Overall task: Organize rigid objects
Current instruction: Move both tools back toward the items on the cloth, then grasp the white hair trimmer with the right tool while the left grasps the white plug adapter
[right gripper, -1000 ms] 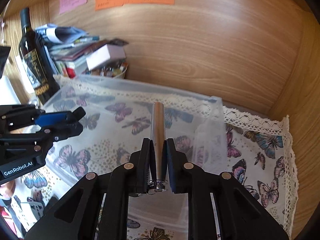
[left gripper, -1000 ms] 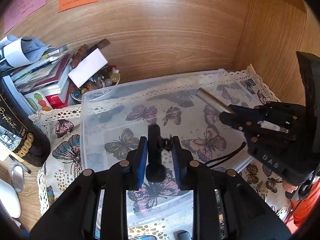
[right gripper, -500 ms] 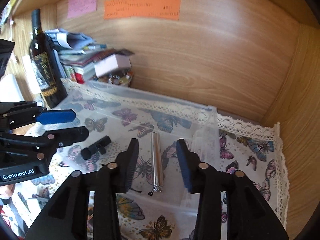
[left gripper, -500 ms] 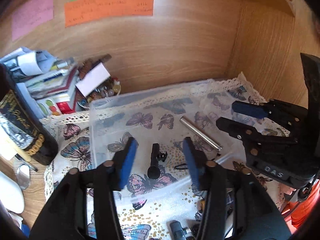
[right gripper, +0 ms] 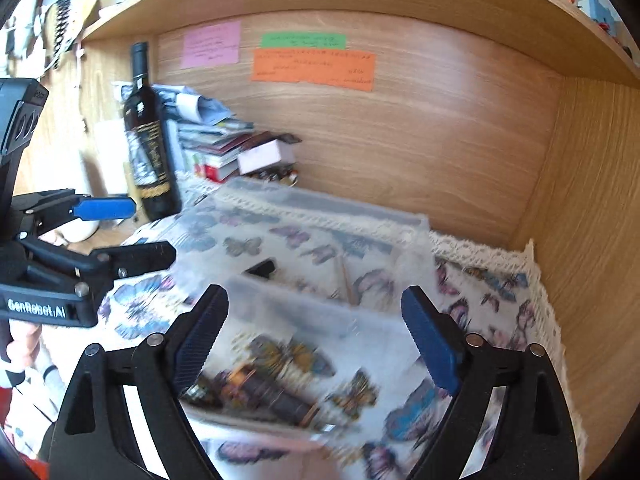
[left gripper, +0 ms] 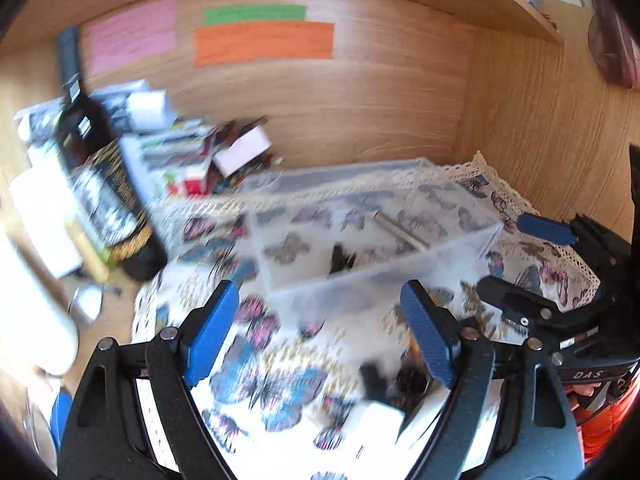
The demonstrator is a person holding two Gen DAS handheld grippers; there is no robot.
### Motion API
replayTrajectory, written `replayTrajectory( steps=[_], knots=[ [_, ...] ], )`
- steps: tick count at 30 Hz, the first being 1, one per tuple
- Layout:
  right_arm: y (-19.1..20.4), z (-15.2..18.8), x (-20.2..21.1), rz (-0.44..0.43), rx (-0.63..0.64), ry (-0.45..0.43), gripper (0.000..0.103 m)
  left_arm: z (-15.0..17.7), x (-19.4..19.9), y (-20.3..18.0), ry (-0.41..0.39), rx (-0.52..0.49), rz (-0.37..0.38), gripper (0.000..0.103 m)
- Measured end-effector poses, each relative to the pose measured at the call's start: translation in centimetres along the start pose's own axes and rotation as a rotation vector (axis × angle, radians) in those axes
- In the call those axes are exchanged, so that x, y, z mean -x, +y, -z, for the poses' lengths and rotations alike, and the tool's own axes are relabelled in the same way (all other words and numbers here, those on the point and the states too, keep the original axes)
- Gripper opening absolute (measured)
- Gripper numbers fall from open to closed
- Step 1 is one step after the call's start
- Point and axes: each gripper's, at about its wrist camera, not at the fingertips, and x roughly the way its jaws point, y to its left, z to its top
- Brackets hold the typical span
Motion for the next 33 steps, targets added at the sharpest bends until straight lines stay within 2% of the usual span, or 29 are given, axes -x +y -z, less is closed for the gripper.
replayTrajectory(
  steps=[8,11,15,19,24,33],
  knots=[
    [4.2,3.2,-0.3,-0.112,-0.028,0.072,0.091,5.2,1.8,2.6,0.061,0.062,-0.086,0.083],
    [6.1,4.0,-1.2,-0.116,0.008,0.098,0.091,6.4,2.1,2.6,0.069,0.060,-0.105,0.083],
    [7.3,5.4,-2.1,-0.090,0.036,0.141,0.091,7.6,2.2,2.3,0.080,0.050,-0.083,0.083],
    [6.2,6.5,-1.5,-0.071,0.015,0.141,0.091,8.0,2.0,1.2,0.091,0.031,-0.041,0.083],
    [3.4,7.7,-0.3,0.011,-0.012,0.153,0.091,8.3,0.9,-0.8,0.119,0.002,0.021,0.083],
    [-2.7,11.1,0.9,0.116,-0.173,0.224,0.091,8.6,-0.9,-3.5,0.145,-0.062,0.063,0.083]
  ],
)
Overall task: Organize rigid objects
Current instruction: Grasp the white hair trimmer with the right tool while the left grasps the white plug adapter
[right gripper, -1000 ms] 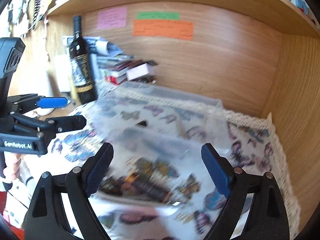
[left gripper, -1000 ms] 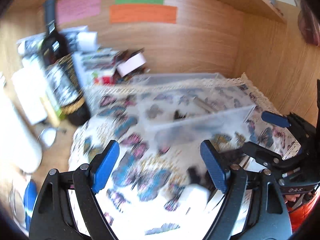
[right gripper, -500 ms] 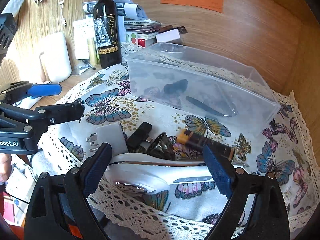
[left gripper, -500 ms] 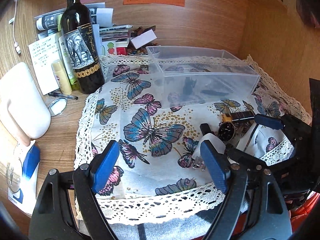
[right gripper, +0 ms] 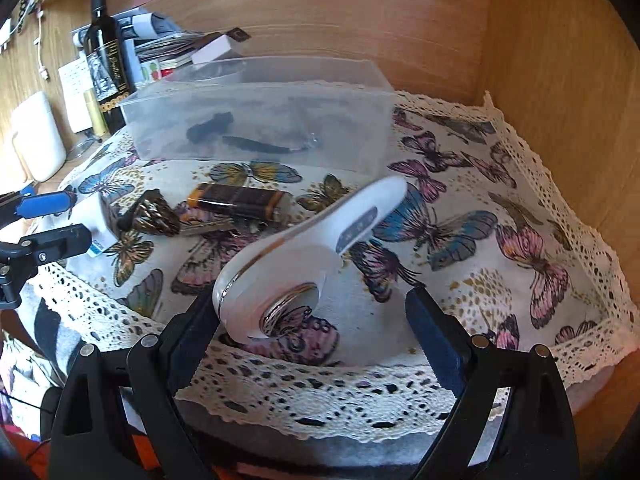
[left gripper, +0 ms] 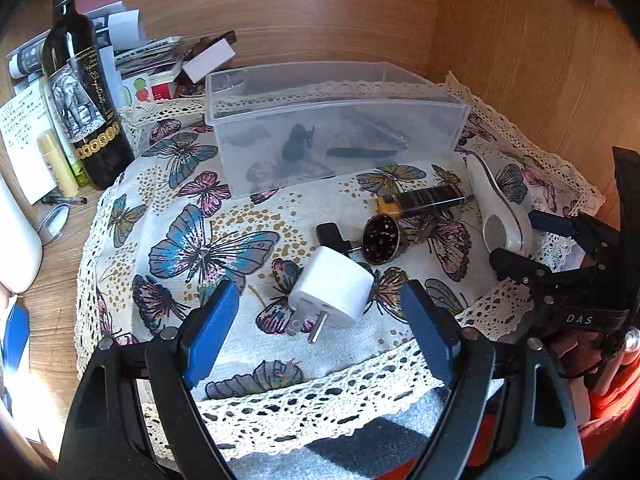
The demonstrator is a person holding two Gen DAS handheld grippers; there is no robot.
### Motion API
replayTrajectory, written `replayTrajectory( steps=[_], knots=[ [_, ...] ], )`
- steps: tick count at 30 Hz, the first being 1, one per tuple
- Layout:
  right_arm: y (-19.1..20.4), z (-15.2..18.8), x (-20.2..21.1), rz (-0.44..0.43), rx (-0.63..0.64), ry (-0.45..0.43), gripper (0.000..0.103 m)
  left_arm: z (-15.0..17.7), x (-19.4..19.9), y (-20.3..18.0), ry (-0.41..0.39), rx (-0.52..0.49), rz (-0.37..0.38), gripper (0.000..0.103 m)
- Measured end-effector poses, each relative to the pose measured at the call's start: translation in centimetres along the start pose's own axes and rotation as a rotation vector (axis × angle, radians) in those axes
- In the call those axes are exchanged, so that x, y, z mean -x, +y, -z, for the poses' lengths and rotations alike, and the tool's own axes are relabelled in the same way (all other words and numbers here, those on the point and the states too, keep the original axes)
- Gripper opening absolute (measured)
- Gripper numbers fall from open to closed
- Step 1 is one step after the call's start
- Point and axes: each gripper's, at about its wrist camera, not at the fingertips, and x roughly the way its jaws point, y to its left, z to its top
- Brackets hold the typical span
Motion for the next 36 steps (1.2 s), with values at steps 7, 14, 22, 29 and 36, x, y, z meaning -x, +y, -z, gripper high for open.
replayTrajectory(
  steps=[7,14,22,29,36],
  knots=[
    [0.0,-0.8,-0.4,-0.052,-0.080,-0.034,0.087,-0.1,-1.4,-0.2,0.032,0.009,0.029,0.064],
    [0.6,-0.8,-1.2,-0.020,-0.076,-0.052,0.048,-0.1,-2.1,0.1,0.027,0.039,0.045,0.047],
    [-1.7,-0.3,0.3,0.008,-0.125,-0.070,0.035,0.0,-0.5,0.1,-0.034,0.030,0.022,0.038],
    [-3.8,-0.8,3.2,0.019,-0.175,-0.151,0.035,-1.0,1.5,0.4,-0.100,0.038,0.014,0.038],
    [-4.4,-2.7,6.0,0.048,-0.156,-0.254,0.034,-2.4,2.7,0.9,-0.151,0.045,0.005,0.038]
  ],
)
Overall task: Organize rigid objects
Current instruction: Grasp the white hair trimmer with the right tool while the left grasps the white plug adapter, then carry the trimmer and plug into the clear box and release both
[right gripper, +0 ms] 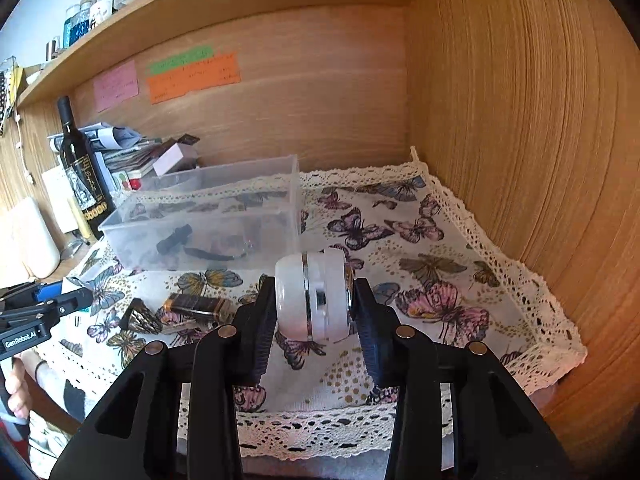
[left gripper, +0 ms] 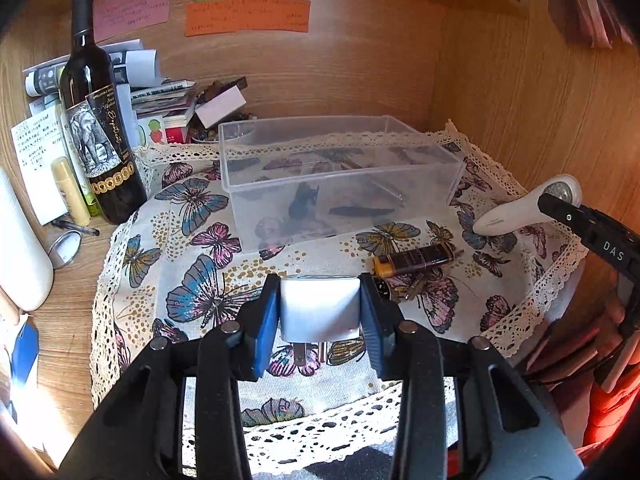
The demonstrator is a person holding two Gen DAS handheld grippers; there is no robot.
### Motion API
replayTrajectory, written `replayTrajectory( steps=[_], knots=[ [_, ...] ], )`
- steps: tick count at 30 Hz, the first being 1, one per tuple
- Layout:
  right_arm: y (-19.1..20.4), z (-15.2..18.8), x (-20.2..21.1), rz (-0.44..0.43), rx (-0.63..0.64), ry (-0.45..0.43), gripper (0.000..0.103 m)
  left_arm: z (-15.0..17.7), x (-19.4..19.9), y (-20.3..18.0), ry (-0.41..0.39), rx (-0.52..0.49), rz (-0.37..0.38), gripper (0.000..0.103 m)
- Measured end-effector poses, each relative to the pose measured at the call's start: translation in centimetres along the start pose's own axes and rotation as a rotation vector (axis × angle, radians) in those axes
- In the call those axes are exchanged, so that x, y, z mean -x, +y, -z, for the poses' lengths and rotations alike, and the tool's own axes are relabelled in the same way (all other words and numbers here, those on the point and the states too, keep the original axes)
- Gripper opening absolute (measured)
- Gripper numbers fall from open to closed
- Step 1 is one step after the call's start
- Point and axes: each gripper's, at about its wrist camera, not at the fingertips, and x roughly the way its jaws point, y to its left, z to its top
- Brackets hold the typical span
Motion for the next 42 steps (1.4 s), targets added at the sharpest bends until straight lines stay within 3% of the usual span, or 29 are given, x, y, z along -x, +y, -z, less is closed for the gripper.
replayTrajectory(
  steps=[10,23,32,42],
  knots=[
    [0.5,-4.1,1.2,0.004,0.046,-0.128,0.034,-3.8,2.2,0.5,-0.118,-0.011,-0.021,0.038],
    [2.5,-9.4,0.7,-0.047,0.097,-0.247,0.034,-8.8,0.5,2.2,-0.145,0.007,-0.021,0.038],
    [4.7,-10.4,-3.8,-0.123,0.144,-0.171,0.034,-10.8,-5.2,2.8,-0.026,0.016,-0.007,0.038],
    [7.7,-9.8,-10.1,-0.078,0.266,-0.011,0.034,-11.1,-10.3,1.9,0.091,-0.043,-0.025,0.038]
  ],
)
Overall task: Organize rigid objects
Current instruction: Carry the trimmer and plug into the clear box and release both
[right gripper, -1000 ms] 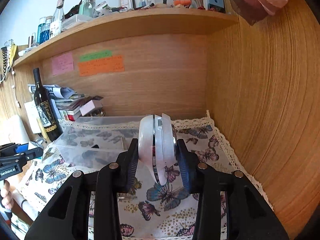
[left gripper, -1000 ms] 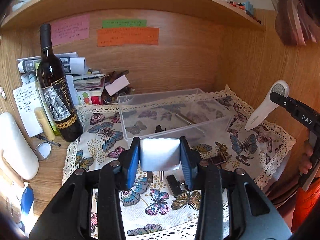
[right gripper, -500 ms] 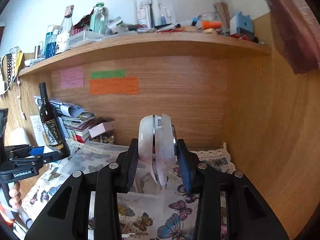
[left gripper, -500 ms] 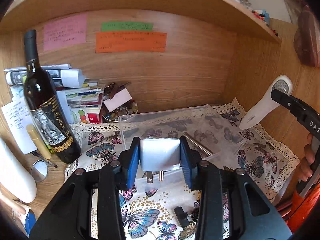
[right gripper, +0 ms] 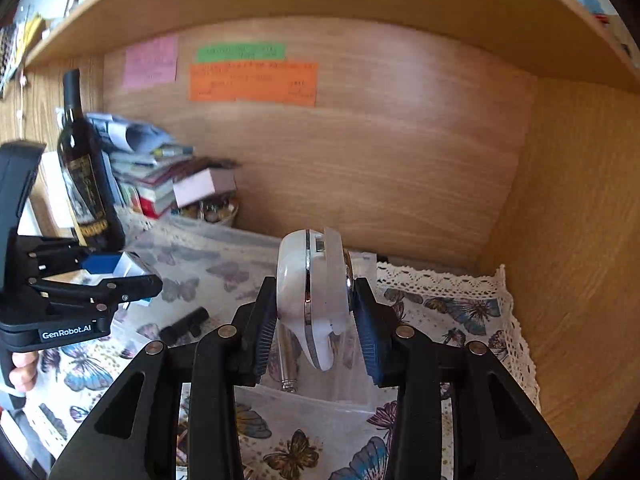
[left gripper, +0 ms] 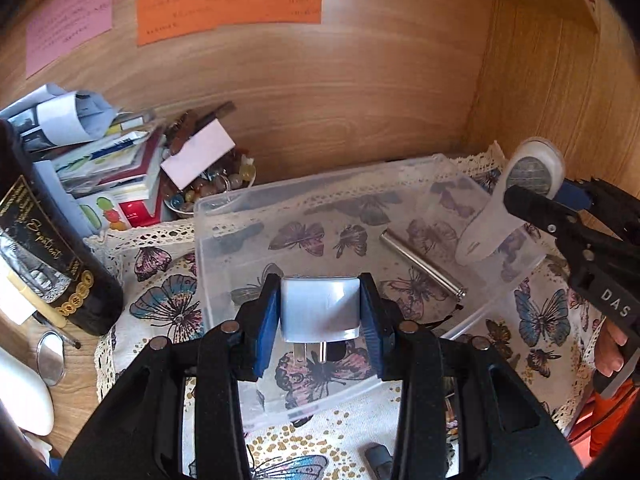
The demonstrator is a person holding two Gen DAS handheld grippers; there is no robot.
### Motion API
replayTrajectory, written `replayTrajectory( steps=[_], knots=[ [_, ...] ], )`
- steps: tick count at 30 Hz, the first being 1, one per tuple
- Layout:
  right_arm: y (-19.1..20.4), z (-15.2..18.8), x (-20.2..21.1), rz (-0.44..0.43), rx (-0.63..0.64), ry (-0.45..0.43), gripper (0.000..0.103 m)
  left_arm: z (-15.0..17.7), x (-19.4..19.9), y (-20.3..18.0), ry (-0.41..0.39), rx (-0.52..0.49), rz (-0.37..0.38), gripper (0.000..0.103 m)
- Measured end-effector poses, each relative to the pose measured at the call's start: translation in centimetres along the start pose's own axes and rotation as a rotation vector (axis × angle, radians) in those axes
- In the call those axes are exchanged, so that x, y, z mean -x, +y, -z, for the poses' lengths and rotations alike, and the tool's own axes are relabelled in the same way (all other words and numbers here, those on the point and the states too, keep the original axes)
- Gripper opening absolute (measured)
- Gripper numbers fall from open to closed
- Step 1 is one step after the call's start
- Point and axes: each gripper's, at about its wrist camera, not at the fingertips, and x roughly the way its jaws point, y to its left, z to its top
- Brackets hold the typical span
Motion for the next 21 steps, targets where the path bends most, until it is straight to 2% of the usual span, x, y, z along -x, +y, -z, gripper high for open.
replayTrajectory(
  steps=[2,7,9,11,13,17,21],
  knots=[
    [0.3,0.1,-1.0,-0.002,0.011,0.026,0.034,0.0,-0.6,0.1,0.013,-0.001,-0.006,0.038],
    [1.9,-0.4,-1.9,0.007,0.070,0.026,0.035,-0.3,-1.0,0.4,0.022,0.016,0.001,0.038],
    [2.6,-0.6,-2.3,0.004,0.090,0.031,0.035,-0.3,-0.8,0.5,0.019,0.021,0.010,0.042],
    [3.3,-0.8,-2.9,-0.018,0.099,0.041,0.036,-0.4,-0.4,0.6,0.003,0.027,0.010,0.054],
    [4.0,-1.1,-3.5,-0.030,0.110,0.049,0.038,-0.3,0.3,0.7,-0.018,0.032,0.009,0.060],
    [4.8,-1.2,-4.7,-0.074,0.102,0.094,0.043,0.1,1.8,1.2,-0.047,0.049,0.002,0.068],
    [5.2,-0.7,-5.7,-0.102,0.095,0.141,0.048,0.6,3.0,1.7,-0.064,0.059,-0.002,0.068]
  ],
)
